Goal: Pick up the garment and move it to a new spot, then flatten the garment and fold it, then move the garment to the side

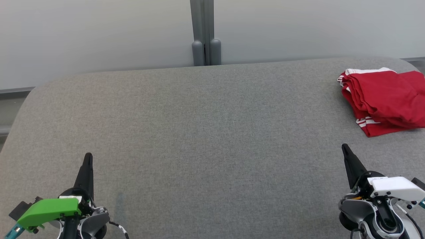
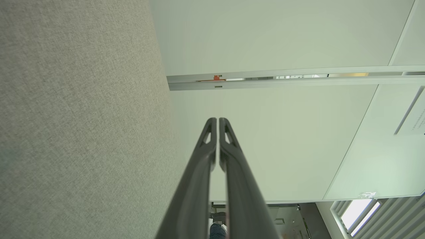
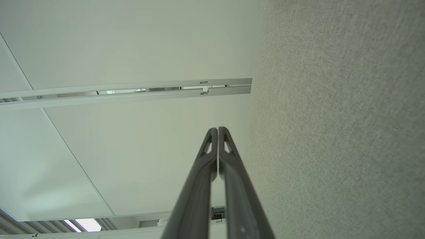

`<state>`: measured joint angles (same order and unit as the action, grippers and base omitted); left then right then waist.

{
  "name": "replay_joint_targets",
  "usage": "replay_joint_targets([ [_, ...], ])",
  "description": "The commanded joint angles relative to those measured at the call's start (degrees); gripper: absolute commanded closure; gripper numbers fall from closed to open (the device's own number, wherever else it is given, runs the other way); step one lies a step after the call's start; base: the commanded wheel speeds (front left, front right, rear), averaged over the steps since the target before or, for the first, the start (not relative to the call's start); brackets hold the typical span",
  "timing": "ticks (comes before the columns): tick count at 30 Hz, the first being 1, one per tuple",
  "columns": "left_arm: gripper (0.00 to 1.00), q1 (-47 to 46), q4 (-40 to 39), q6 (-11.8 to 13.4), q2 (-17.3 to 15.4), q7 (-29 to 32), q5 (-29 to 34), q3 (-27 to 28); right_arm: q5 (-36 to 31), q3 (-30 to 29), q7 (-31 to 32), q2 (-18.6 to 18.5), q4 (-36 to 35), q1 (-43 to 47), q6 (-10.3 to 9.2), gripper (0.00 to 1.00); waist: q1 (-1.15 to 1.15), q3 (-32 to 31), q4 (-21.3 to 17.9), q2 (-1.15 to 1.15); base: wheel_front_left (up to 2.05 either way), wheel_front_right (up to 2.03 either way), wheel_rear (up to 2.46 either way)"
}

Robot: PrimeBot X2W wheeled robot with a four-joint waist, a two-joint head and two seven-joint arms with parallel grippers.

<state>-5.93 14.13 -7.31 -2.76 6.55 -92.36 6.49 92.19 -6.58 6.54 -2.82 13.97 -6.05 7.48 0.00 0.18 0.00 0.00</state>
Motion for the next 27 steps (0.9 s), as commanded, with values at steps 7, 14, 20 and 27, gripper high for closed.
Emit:
replay_joint_targets([
  [7,1.00,-0.6,-0.2,-0.3,-0.2,0.2,-0.1,0.1,0.4,0.0,0.2,-0.1,0.1,-0.4,0.02,1.00,0.00,0.0,0.0,0.00,0.00,0.00,0.00],
  [14,1.00,-0.6,-0.2,-0.3,-0.2,0.2,-0.1,0.1,0.4,0.0,0.2,-0.1,0.1,-0.4,0.02,1.00,0.00,0.0,0.0,0.00,0.00,0.00,0.00],
  [20,1.00,-0.6,-0.2,-0.3,-0.2,0.2,-0.1,0.1,0.4,0.0,0.2,-0.1,0.1,-0.4,0.02,1.00,0.00,0.0,0.0,0.00,0.00,0.00,0.00],
  [27,1.00,-0.6,-0.2,-0.3,-0.2,0.2,-0.1,0.1,0.4,0.0,0.2,-0.1,0.1,-0.4,0.02,1.00,0.00,0.0,0.0,0.00,0.00,0.00,0.00],
])
